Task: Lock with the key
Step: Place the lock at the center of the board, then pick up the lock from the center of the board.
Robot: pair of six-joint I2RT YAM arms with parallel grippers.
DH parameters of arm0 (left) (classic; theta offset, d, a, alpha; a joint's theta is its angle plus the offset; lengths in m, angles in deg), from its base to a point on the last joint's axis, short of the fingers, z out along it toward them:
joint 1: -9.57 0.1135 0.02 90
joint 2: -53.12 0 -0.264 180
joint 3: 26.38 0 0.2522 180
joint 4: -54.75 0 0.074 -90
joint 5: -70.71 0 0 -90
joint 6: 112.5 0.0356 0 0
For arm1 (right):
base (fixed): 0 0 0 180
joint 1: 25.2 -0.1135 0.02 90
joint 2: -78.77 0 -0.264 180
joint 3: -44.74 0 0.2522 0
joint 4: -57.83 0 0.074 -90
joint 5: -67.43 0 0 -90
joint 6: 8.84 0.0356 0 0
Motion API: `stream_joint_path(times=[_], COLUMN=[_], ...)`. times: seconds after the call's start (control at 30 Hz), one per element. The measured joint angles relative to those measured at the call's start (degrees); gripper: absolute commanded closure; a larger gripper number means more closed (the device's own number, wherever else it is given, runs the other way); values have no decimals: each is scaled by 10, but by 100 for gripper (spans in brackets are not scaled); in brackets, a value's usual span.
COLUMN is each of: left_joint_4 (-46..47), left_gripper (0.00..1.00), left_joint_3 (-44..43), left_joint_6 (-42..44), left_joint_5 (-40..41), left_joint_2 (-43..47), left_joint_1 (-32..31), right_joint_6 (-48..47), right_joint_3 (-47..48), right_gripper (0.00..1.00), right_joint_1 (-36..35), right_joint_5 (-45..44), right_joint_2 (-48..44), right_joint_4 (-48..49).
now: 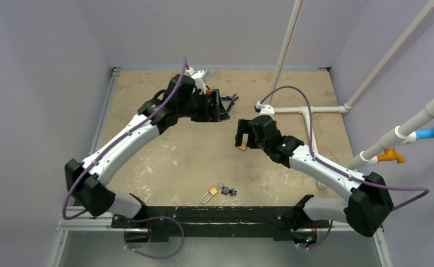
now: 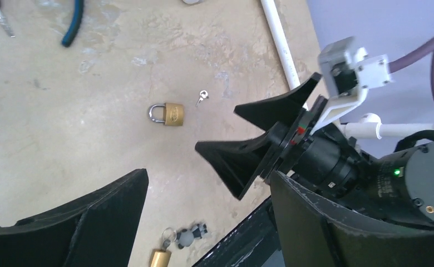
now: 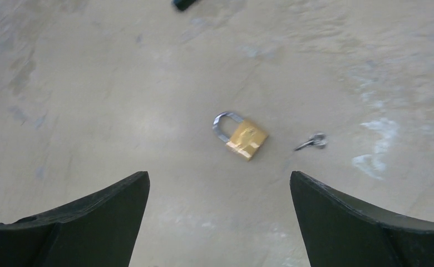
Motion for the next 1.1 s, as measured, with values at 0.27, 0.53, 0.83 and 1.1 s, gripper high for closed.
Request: stream_joint_path(times=[0.27,0.53,0.83,1.1], left_joint_4=[-70,-170,-204,-207], left_gripper=[18,18,18,18], left_joint_3=[141,205,239,249], left_joint_6=[35,64,63,63], left_joint_5=[11,30,46,49], left_joint_2=[208,336,382,387], left_joint_1=[54,74,89,95], right_joint_6=[32,28,-30,-40], right_joint_3=[14,6,13,28], right_gripper=[5,29,52,60], right_joint_1=[-196,-302,-337,-367], right_joint_5=[5,27,58,60], right_joint_2=[33,97,167,213], right_joint_4=[-10,6,26,15])
